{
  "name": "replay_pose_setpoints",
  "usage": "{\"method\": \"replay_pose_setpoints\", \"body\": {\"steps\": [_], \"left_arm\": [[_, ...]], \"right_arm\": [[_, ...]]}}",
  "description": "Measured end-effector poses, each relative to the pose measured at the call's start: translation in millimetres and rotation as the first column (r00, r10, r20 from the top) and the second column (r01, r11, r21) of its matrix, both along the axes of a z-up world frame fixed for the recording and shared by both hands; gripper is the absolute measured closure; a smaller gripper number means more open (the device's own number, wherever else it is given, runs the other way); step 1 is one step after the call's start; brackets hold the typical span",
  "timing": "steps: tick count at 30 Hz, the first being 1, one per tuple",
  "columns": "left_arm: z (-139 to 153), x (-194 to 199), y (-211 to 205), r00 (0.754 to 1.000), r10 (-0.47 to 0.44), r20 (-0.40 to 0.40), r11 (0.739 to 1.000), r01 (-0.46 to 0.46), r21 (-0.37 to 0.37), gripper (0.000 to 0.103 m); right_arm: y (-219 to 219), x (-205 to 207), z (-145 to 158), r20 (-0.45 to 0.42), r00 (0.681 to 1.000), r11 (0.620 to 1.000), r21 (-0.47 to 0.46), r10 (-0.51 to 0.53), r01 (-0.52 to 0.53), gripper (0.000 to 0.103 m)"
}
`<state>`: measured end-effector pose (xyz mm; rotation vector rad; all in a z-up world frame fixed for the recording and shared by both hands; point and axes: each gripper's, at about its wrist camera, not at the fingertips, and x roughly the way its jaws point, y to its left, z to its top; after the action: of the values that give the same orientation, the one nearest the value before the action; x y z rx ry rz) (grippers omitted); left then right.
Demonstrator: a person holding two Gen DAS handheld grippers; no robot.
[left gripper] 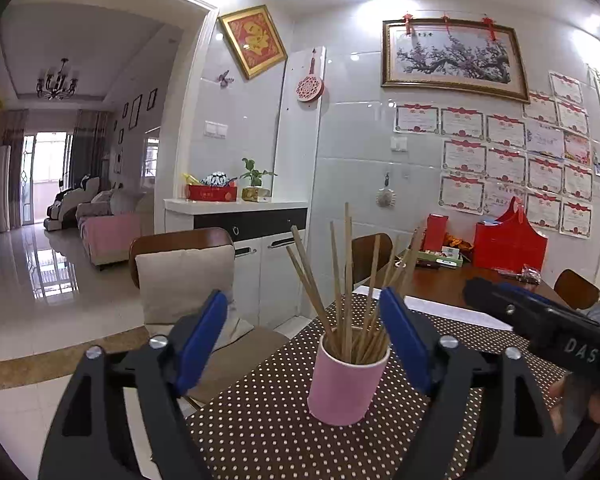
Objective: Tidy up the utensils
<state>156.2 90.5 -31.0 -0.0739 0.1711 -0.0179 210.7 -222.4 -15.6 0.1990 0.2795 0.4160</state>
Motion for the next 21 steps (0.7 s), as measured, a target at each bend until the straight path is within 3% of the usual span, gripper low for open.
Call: {"method": "replay_pose_setpoints", "body": {"steps": [9, 18, 21], "left_arm": [[13, -50, -6, 0.995, 0.016, -0.099, 0.999, -0.011, 0.046, 0.019], [24, -109, -14, 0.999, 0.021, -0.037, 0.995, -0.017, 0.102, 0.019], [32, -125, -18, 1.000, 0.015, 0.020, 0.990, -0.017, 0.137, 0.019]], "right_arm": [[-13, -80, 11, 0.073, 0.990, 0.990, -0.068, -0.120, 0.125, 0.009], [-16, -131, 16, 0.127, 0.972, 0.973, -0.096, -0.196, 0.208, 0.008], [-13, -140, 15, 0.140, 0.971, 0.972, -0.107, -0.193, 0.208, 0.008]]}}
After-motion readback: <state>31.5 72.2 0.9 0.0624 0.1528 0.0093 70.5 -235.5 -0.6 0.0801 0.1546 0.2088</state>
